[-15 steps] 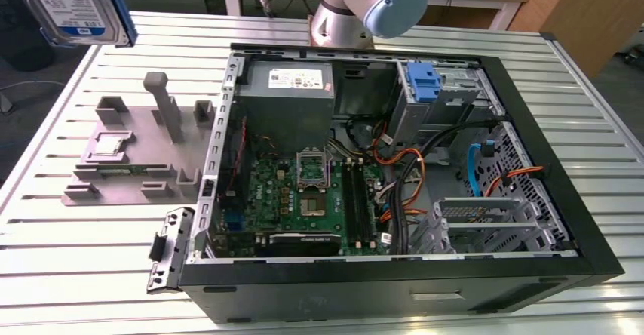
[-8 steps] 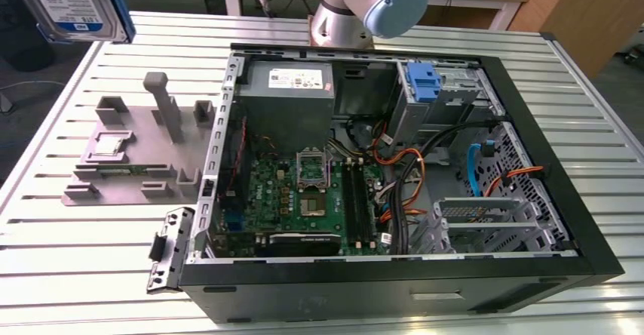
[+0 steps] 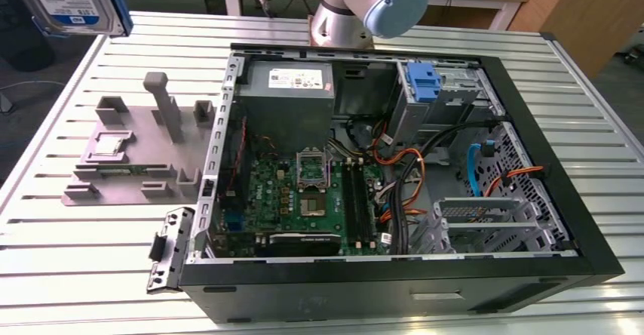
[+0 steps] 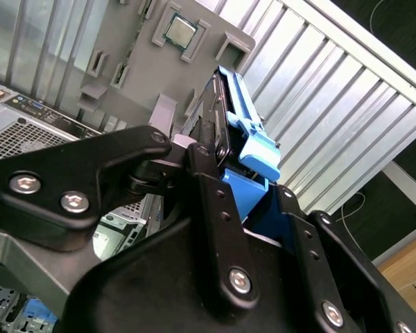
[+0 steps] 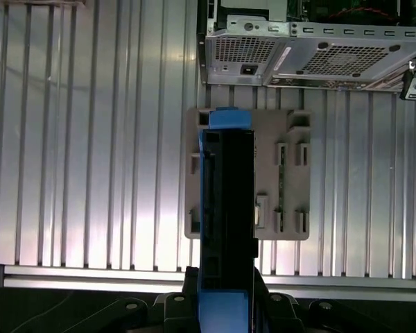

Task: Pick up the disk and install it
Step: 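Pick up the disk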

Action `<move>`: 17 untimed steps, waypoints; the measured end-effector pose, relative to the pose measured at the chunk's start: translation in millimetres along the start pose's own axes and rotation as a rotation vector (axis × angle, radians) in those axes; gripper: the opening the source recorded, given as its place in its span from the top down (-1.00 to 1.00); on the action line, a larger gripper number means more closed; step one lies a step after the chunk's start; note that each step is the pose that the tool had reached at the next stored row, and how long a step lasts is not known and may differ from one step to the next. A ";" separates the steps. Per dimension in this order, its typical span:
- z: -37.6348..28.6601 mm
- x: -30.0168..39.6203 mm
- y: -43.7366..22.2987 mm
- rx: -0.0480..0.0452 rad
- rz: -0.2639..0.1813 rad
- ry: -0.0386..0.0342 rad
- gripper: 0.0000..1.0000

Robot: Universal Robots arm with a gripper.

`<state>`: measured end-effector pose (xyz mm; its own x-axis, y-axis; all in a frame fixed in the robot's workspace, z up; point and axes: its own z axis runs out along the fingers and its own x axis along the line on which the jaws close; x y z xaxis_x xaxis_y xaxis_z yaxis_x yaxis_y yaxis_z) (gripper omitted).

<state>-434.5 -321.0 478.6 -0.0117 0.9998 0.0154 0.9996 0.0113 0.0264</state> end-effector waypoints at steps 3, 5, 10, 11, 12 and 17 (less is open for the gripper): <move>-0.2 0.0 0.1 0.0000 0.000 0.0000 0.26; -0.2 0.0 0.2 0.0001 0.000 0.0000 0.26; -0.3 -3.6 0.4 0.0000 0.000 0.0000 0.26; -0.3 -5.1 0.4 0.0000 0.000 0.0001 0.26; -0.3 -6.4 0.4 0.0001 0.000 0.0000 0.26; -0.4 -13.0 0.3 -0.0001 0.000 0.0001 0.26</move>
<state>-434.1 -333.9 478.8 -0.0117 0.9998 0.0155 0.9996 0.0113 0.0265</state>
